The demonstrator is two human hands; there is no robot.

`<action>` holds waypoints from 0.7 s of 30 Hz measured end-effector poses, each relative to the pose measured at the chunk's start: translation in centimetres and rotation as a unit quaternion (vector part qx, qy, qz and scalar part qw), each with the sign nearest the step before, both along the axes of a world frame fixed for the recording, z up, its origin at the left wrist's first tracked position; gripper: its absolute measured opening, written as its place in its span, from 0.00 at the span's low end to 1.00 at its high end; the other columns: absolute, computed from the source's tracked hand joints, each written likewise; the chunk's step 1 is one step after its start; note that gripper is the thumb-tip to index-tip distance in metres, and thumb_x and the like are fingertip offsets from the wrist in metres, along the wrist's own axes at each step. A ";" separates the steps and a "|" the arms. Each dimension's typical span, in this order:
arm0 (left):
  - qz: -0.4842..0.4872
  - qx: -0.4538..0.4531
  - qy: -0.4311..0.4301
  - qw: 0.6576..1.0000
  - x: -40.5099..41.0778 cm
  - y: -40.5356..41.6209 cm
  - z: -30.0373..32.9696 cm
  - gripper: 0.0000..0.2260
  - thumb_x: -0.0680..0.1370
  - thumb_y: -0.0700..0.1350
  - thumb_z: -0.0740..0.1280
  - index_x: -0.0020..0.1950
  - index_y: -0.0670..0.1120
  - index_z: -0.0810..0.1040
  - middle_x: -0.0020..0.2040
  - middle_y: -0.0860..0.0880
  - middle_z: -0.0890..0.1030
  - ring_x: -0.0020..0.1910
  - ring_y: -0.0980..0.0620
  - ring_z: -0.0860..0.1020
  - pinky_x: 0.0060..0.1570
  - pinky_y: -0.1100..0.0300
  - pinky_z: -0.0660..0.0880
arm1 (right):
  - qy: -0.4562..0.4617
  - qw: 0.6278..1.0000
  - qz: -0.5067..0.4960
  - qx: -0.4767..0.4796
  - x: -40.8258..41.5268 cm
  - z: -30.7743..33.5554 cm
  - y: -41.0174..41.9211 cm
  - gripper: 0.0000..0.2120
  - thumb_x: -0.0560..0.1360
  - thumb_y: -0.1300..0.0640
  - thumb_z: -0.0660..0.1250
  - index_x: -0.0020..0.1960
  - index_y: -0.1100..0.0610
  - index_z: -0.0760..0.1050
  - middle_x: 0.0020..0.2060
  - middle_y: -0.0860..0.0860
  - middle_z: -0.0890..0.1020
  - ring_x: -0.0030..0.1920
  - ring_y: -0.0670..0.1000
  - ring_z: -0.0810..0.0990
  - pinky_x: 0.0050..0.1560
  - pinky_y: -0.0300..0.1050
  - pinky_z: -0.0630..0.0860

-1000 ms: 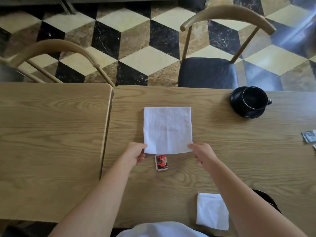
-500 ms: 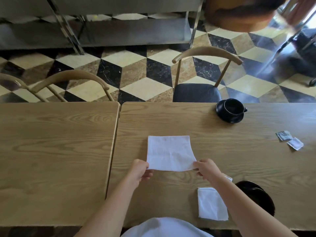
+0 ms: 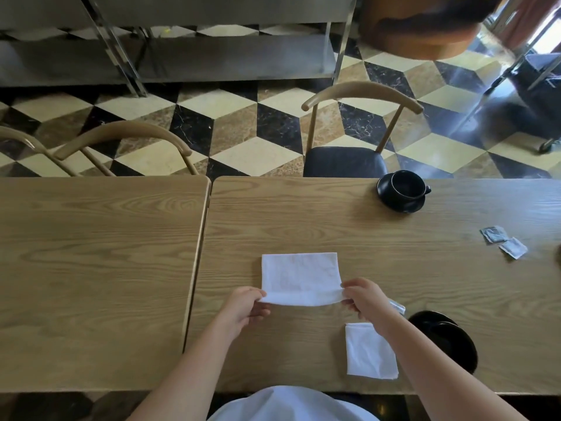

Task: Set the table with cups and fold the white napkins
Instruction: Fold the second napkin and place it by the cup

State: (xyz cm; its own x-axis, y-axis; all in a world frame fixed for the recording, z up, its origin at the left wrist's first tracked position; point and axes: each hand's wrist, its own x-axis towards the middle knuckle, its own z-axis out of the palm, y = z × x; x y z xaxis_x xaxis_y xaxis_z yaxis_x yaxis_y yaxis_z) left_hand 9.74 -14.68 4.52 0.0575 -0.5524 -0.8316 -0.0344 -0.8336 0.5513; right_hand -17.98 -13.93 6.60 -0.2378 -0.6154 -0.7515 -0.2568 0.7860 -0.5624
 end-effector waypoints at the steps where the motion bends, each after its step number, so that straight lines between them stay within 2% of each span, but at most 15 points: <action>1: 0.007 0.000 0.009 1.000 -0.1 -0.7 0.2 0.08 0.80 0.34 0.59 0.51 0.39 0.78 0.37 0.39 0.83 0.29 0.48 0.81 0.31 0.58 0.75 | -0.005 1.000 -0.002 0.000 -0.1 0.1 -0.6 0.07 0.75 0.63 0.65 0.49 0.57 0.81 0.34 0.53 0.82 0.24 0.47 0.72 0.23 0.36 0.64; 5: 0.014 -0.001 0.023 1.000 -0.3 -3.5 0.7 0.09 0.78 0.32 0.58 0.51 0.37 0.77 0.42 0.37 0.83 0.36 0.43 0.82 0.38 0.54 0.78 | -0.065 0.997 -0.039 0.014 -0.4 -0.3 -3.3 0.06 0.76 0.60 0.68 0.49 0.62 0.81 0.34 0.53 0.81 0.26 0.47 0.73 0.24 0.39 0.64; 8: -0.017 -0.004 -0.011 1.000 -0.2 -5.6 0.2 0.11 0.75 0.29 0.57 0.51 0.37 0.77 0.40 0.39 0.82 0.33 0.46 0.80 0.30 0.59 0.76 | -0.109 0.992 -0.060 0.023 -0.7 -0.8 -5.7 0.06 0.76 0.60 0.67 0.49 0.61 0.81 0.36 0.53 0.80 0.28 0.48 0.75 0.28 0.41 0.64; 10: -0.048 -0.007 -0.045 0.998 0.0 -6.6 -0.6 0.09 0.75 0.30 0.63 0.51 0.39 0.78 0.37 0.41 0.79 0.29 0.49 0.76 0.24 0.64 0.69 | -0.090 0.995 -0.033 0.024 -1.0 -1.2 -7.2 0.06 0.75 0.61 0.66 0.48 0.61 0.81 0.38 0.53 0.81 0.29 0.47 0.76 0.28 0.40 0.65; 12: -0.071 -0.007 -0.079 0.994 0.2 -7.6 -1.8 0.05 0.77 0.34 0.67 0.51 0.41 0.79 0.34 0.45 0.78 0.26 0.53 0.73 0.24 0.65 0.65 | -0.041 0.999 0.031 0.018 -1.3 -2.0 -8.6 0.05 0.75 0.61 0.66 0.43 0.58 0.81 0.37 0.51 0.81 0.28 0.45 0.76 0.27 0.38 0.66; 14: -0.084 -0.006 -0.106 0.991 0.1 -8.6 -3.1 0.02 0.78 0.38 0.69 0.49 0.43 0.79 0.32 0.48 0.77 0.23 0.56 0.71 0.25 0.65 0.65 | 0.001 0.997 0.078 0.016 -1.4 -3.0 -9.6 0.07 0.75 0.59 0.68 0.38 0.56 0.80 0.34 0.49 0.80 0.27 0.44 0.76 0.25 0.35 0.67; 16: -0.091 -0.006 -0.119 0.989 -0.2 -9.4 -4.0 0.01 0.78 0.39 0.69 0.48 0.45 0.78 0.31 0.48 0.76 0.23 0.55 0.70 0.26 0.64 0.65 | 0.021 0.996 0.090 0.019 -1.5 -4.0 -10.3 0.08 0.75 0.58 0.68 0.39 0.58 0.80 0.32 0.49 0.80 0.29 0.46 0.76 0.22 0.32 0.66; 21: -0.096 -0.010 -0.135 0.986 -1.2 -11.2 -6.0 0.06 0.77 0.40 0.70 0.43 0.45 0.74 0.31 0.47 0.76 0.23 0.52 0.70 0.25 0.64 0.65 | 0.036 0.994 0.093 0.040 -1.8 -6.3 -11.5 0.11 0.75 0.61 0.68 0.33 0.57 0.76 0.29 0.50 0.78 0.27 0.46 0.74 0.21 0.30 0.66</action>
